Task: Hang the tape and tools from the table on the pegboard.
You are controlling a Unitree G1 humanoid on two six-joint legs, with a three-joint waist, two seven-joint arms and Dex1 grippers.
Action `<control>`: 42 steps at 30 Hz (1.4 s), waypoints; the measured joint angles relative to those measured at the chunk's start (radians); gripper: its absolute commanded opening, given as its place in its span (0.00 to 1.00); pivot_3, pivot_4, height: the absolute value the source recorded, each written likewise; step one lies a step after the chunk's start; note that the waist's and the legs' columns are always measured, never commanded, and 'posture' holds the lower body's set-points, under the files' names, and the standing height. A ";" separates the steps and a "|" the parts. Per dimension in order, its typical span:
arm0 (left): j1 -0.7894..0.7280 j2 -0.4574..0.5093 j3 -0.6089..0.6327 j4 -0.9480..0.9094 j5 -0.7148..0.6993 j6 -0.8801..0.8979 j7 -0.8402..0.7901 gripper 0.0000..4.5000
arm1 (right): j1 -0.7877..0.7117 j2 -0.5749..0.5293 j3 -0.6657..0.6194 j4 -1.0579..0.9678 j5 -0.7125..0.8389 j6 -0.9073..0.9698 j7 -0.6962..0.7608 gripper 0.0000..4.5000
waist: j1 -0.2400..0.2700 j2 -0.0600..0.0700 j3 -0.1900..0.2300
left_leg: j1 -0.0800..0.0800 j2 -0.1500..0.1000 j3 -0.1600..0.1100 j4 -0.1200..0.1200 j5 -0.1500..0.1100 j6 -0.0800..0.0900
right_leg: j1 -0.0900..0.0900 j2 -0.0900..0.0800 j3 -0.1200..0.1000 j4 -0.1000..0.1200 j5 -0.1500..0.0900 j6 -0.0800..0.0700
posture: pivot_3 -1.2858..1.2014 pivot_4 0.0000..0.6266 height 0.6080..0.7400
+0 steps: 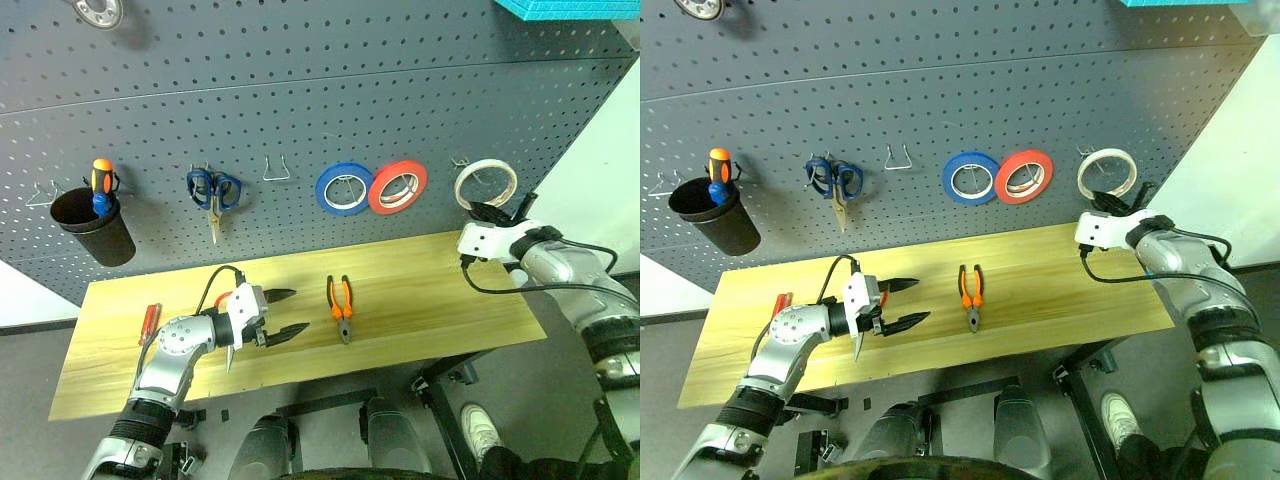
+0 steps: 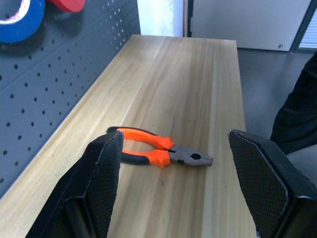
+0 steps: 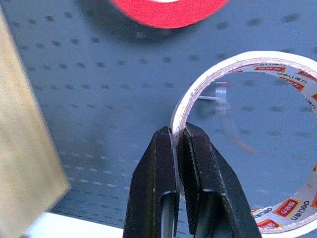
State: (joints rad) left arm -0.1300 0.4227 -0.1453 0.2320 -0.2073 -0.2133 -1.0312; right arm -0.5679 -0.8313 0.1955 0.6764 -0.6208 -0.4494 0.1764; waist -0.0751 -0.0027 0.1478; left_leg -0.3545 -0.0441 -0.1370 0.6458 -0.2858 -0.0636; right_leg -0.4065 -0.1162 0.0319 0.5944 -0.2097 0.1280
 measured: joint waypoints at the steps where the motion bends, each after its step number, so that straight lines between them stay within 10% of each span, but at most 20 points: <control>1: 0.011 0.000 0.001 -0.005 0.000 0.000 0.006 0.79 | -0.025 0.012 0.012 0.048 0.008 -0.016 0.013 0.00 | 0.001 0.000 0.000 | 0.000 0.000 0.000 0.000 0.000 0.000 | 0.000 0.000 0.000 0.000 0.000 0.000 | 0.48 0.13 1.00; 9: 0.082 0.002 0.002 -0.064 0.000 0.010 0.041 0.79 | -0.109 0.025 0.037 0.193 0.035 -0.107 0.038 0.60 | 0.006 0.000 0.000 | 0.001 0.000 0.000 0.001 0.000 0.000 | 0.001 0.000 0.000 0.002 0.000 0.000 | 0.49 0.15 1.00; 17: 0.116 0.058 0.058 -0.082 -0.002 0.024 0.077 0.79 | 0.193 -0.004 0.052 -0.213 0.214 -0.085 0.281 0.60 | 0.006 0.000 0.000 | 0.001 0.000 -0.001 0.000 -0.001 0.001 | 0.001 0.001 0.000 0.002 -0.001 0.001 | 0.48 0.16 1.00; 24: 0.076 0.113 0.097 0.020 0.002 0.008 0.077 0.79 | 0.341 0.244 0.084 -0.578 0.455 0.471 0.516 0.99 | 0.005 0.000 0.001 | 0.005 0.002 -0.001 0.004 -0.001 0.001 | 0.002 0.003 0.001 0.007 -0.002 0.002 | 0.46 0.17 1.00; 34: -0.013 0.124 0.105 0.146 0.010 -0.035 0.076 0.79 | 0.170 0.602 0.136 -0.591 0.485 1.316 0.433 0.99 | 0.003 0.000 0.001 | 0.000 0.003 -0.002 0.002 0.000 0.001 | -0.007 0.004 0.001 0.009 0.003 0.002 | 0.47 0.17 1.00; 42: -0.030 0.156 0.105 0.196 0.021 -0.039 0.027 0.79 | -0.025 0.793 0.068 -0.287 0.488 1.536 0.234 0.99 | 0.000 0.000 0.001 | -0.002 0.003 -0.002 0.001 0.000 0.001 | -0.011 0.005 0.001 0.014 0.003 0.002 | 0.47 0.18 1.00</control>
State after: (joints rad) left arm -0.1596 0.5789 -0.0403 0.4279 -0.1864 -0.2520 -1.0039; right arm -0.5927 -0.0382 0.2631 0.3898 -0.1330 1.0863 0.4104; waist -0.0746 -0.0027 0.1484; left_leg -0.3563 -0.0408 -0.1388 0.6464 -0.2861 -0.0631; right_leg -0.4180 -0.1115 0.0328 0.6085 -0.2070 0.1302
